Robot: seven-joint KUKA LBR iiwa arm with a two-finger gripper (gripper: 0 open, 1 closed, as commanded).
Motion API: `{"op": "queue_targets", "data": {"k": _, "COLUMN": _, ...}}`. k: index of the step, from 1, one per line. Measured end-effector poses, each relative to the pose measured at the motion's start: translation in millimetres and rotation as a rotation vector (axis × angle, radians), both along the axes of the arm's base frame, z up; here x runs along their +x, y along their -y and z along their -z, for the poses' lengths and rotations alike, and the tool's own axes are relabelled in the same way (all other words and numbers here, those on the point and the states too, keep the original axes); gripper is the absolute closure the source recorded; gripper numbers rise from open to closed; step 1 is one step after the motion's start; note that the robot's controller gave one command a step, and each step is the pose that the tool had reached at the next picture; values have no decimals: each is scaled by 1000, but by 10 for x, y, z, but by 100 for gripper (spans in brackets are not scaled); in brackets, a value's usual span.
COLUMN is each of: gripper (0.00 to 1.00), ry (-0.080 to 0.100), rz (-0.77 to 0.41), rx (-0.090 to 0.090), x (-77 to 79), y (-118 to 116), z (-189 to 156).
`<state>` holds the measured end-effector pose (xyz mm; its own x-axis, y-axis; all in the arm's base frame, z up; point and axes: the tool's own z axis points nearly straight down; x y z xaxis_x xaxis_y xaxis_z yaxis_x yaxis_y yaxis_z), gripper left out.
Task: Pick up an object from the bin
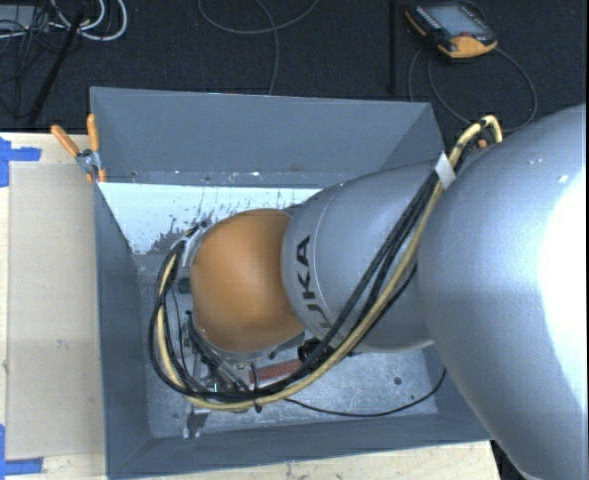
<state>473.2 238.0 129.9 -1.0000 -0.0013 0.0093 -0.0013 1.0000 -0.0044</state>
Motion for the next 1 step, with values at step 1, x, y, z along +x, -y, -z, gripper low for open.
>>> {"op": "queue_targets", "data": {"k": 1, "gripper": 0, "ry": 6, "rz": 3, "rx": 3, "x": 21, "y": 3, "z": -42}}
